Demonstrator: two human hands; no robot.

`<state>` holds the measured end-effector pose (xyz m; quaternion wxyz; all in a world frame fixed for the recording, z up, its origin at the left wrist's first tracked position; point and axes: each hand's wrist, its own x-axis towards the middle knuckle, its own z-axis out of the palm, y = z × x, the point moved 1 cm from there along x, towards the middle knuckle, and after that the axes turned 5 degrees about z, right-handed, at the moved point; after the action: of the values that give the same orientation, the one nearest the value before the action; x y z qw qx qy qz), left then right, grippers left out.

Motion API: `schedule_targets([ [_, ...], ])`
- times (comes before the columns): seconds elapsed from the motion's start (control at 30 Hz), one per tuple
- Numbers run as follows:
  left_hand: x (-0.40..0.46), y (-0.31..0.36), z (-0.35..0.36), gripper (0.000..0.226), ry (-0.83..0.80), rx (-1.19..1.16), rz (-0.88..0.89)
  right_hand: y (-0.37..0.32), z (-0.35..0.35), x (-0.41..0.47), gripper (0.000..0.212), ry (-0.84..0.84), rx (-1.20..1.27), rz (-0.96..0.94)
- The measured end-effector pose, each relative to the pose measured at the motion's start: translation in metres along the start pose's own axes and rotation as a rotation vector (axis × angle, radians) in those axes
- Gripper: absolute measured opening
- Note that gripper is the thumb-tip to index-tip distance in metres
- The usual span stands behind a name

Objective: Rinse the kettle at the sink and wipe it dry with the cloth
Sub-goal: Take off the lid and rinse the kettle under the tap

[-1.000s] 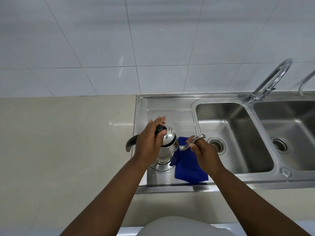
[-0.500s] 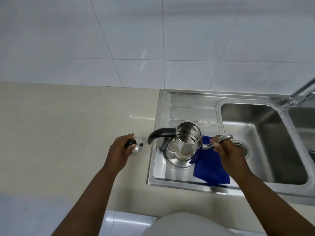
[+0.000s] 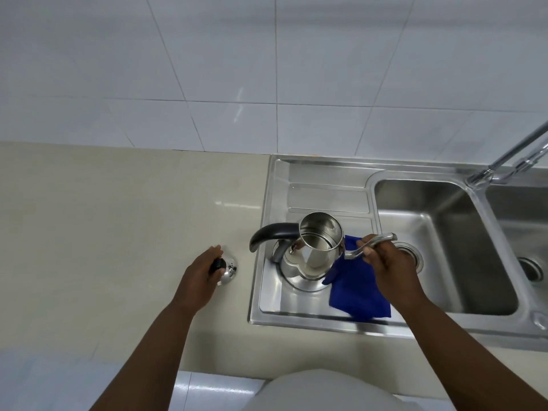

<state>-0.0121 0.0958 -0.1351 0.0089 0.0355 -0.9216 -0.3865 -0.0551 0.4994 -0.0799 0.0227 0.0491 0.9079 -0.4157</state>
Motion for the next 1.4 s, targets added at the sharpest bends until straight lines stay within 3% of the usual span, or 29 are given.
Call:
schedule_targets([
  [0.13,0.006,0.033,-0.008,0.056,0.004,-0.068,0.067,-0.001,0.000,-0.001,0.024,-0.004,0.005,0.014],
  [0.37,0.034,0.124,0.009,0.050,-0.129,-0.216,0.288,-0.001,0.003,-0.002,0.027,-0.023,0.062,0.078],
  [0.63,0.049,0.122,0.008,0.040,-0.249,-0.371,0.134,-0.003,0.000,-0.003,0.022,-0.045,0.129,0.071],
  [0.97,0.045,0.134,0.003,0.032,-0.194,-0.372,0.044,-0.005,-0.014,0.008,0.015,-0.111,0.209,0.046],
  [1.4,0.067,0.253,0.036,0.031,-0.149,-0.311,0.199,0.029,-0.134,0.038,0.015,0.012,0.337,-0.085],
])
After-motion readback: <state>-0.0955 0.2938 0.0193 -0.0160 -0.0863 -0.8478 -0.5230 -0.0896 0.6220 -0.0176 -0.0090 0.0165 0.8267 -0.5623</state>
